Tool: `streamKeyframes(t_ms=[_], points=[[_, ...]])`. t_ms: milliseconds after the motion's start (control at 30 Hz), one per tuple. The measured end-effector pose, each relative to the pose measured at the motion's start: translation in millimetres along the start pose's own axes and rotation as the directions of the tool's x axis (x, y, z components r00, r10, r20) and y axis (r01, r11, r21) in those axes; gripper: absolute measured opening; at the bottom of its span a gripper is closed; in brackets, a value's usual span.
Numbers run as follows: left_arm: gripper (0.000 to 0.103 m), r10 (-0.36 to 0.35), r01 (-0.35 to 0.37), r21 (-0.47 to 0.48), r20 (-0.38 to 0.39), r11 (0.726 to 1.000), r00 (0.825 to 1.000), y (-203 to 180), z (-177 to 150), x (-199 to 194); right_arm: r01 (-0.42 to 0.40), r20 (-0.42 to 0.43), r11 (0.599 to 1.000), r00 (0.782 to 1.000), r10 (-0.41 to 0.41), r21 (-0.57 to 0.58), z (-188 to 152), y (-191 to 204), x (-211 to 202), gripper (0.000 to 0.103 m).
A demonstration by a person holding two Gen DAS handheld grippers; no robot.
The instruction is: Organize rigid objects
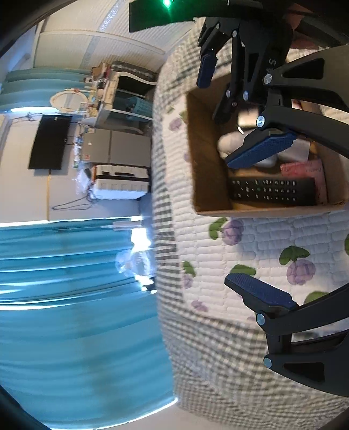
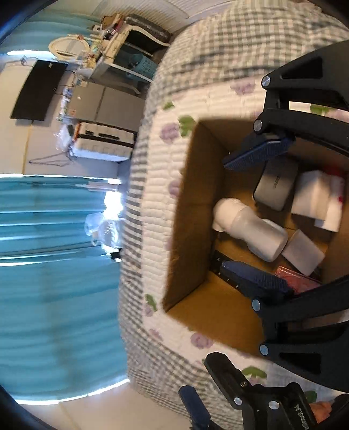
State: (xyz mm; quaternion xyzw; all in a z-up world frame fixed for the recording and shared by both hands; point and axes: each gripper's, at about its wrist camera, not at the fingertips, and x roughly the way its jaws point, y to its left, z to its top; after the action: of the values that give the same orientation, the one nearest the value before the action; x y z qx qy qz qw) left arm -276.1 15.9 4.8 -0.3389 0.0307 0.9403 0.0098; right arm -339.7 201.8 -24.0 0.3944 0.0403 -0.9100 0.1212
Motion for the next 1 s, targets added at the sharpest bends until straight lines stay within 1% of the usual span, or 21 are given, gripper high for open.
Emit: streamKeyframes(t_ms=[167, 267, 333, 433, 467, 500, 533, 567, 600, 633, 700, 733, 767, 800, 867, 900, 967, 1000], points=[[0.082, 0.006, -0.009, 0.028, 0.101, 1.0, 0.995, -13, 22, -69, 0.036, 0.099, 0.999, 0.994, -0.035, -0.006, 16, -5, -80, 0.07], [0.082, 0.006, -0.011, 0.03, 0.176, 0.999, 0.984, -18, 32, -115, 0.062, 0.171, 0.998, 0.983, -0.058, -0.016, 26, -4, -136, 0.07], [0.082, 0.007, -0.015, 0.033, 0.227, 0.999, 0.974, -21, 36, -147, 0.072, 0.219, 0.997, 0.973, -0.066, -0.019, 26, -1, -169, 0.07], [0.083, 0.015, -0.028, 0.038, 0.3, 0.999, 0.954, -25, 40, -186, 0.075, 0.308, 0.997, 0.949, -0.068, -0.011, 24, 6, -231, 0.07], [0.087, 0.016, -0.03, 0.039, 0.329, 0.999, 0.944, -25, 38, -202, 0.077, 0.335, 0.997, 0.94, -0.069, -0.011, 23, 9, -249, 0.07], [0.095, 0.014, -0.028, 0.037, 0.348, 0.999, 0.937, -25, 37, -211, 0.081, 0.359, 0.997, 0.93, -0.073, -0.008, 21, 10, -264, 0.07], [0.098, 0.012, -0.025, 0.032, 0.372, 0.999, 0.928, -24, 34, -224, 0.092, 0.392, 0.996, 0.916, -0.083, -0.004, 17, 12, -283, 0.07], [0.103, 0.014, -0.026, 0.025, 0.392, 0.999, 0.92, -23, 30, -234, 0.102, 0.413, 0.995, 0.906, -0.092, -0.002, 14, 15, -297, 0.074], [0.103, 0.014, -0.024, 0.019, 0.414, 1.0, 0.91, -21, 25, -243, 0.119, 0.437, 0.993, 0.893, -0.107, 0.001, 8, 17, -311, 0.08], [0.103, 0.011, -0.02, 0.018, 0.434, 1.0, 0.901, -19, 18, -252, 0.136, 0.461, 0.991, 0.879, -0.123, 0.006, 2, 20, -323, 0.083], [0.103, 0.015, -0.028, 0.022, 0.458, 0.999, 0.889, -19, 4, -264, 0.162, 0.495, 0.987, 0.856, -0.147, 0.014, -13, 24, -341, 0.095], [0.103, 0.018, -0.036, 0.029, 0.472, 0.999, 0.881, -16, -4, -268, 0.171, 0.512, 0.985, 0.845, -0.155, 0.016, -23, 27, -348, 0.099], [0.103, 0.024, -0.044, 0.03, 0.484, 0.999, 0.875, -14, -13, -270, 0.175, 0.522, 0.984, 0.838, -0.16, 0.02, -29, 28, -352, 0.103], [0.103, 0.039, -0.058, 0.022, 0.489, 0.998, 0.871, -13, -19, -270, 0.176, 0.539, 0.984, 0.826, -0.164, 0.031, -41, 29, -355, 0.103], [0.103, 0.072, -0.074, -0.017, 0.506, 0.997, 0.859, -7, -37, -269, 0.158, 0.561, 0.986, 0.813, -0.157, 0.046, -61, 28, -355, 0.103], [0.103, 0.073, -0.069, -0.027, 0.51, 0.997, 0.857, -8, -43, -267, 0.138, 0.568, 0.989, 0.811, -0.143, 0.052, -74, 27, -349, 0.103], [0.103, 0.104, -0.078, -0.073, 0.511, 0.994, 0.853, -4, -61, -256, 0.1, 0.565, 0.993, 0.817, -0.113, 0.055, -92, 25, -335, 0.103], [0.103, 0.108, -0.075, -0.085, 0.512, 0.994, 0.852, -5, -68, -253, 0.08, 0.568, 0.995, 0.817, -0.097, 0.054, -103, 25, -328, 0.103]])
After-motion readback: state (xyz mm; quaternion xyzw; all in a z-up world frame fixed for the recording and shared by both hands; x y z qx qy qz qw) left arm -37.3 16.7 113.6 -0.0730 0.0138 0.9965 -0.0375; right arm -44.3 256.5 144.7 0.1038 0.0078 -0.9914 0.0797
